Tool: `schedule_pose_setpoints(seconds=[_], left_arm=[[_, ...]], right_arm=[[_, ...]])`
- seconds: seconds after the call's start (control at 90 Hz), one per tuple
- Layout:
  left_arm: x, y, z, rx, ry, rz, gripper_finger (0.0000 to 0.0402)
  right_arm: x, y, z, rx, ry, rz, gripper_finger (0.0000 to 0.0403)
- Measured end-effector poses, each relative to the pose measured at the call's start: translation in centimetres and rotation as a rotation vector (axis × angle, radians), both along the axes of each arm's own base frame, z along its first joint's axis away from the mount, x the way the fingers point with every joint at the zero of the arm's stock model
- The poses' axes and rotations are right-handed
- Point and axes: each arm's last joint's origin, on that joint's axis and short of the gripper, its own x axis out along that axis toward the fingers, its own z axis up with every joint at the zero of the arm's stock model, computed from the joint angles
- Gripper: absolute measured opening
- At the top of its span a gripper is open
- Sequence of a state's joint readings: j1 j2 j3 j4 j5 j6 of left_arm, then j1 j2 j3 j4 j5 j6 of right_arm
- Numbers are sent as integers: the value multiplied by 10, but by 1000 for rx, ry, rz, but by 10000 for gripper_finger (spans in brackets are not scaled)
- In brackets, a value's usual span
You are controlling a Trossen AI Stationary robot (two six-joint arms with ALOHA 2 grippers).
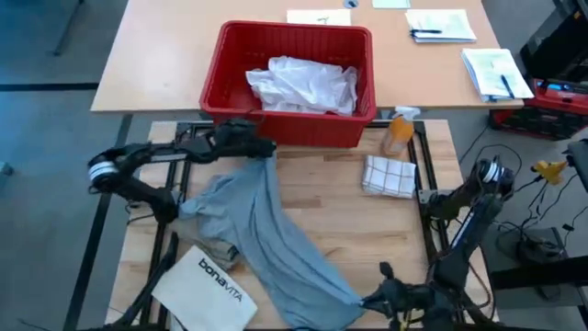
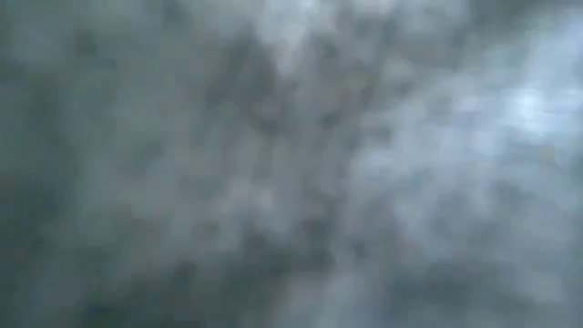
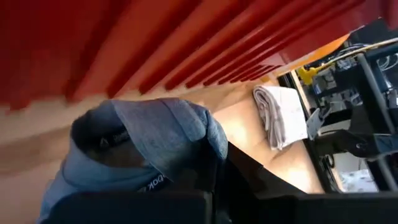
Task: Fold laundry
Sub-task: Fold the gray shirt
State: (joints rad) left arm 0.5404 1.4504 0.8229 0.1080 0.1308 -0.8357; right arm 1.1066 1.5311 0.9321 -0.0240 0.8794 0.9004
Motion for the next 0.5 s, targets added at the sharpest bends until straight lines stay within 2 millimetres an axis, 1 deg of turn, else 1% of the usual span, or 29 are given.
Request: schedule_pose_setpoints(seconds=[0.122, 0.244, 0.367, 0.5], left_arm=[[22, 13, -3, 14, 30, -17, 0], [40, 26, 4, 42, 26, -37, 0], [51, 40, 16, 97, 28, -42, 0], [60, 49, 22, 161, 49, -42, 0]], right_arm=[[-20, -7, -11, 58, 5, -25, 0], [-38, -11, -26, 133, 56, -37, 0], [-52, -8, -31, 172, 85, -5, 0], [-67, -8, -35, 205, 125, -11, 0]])
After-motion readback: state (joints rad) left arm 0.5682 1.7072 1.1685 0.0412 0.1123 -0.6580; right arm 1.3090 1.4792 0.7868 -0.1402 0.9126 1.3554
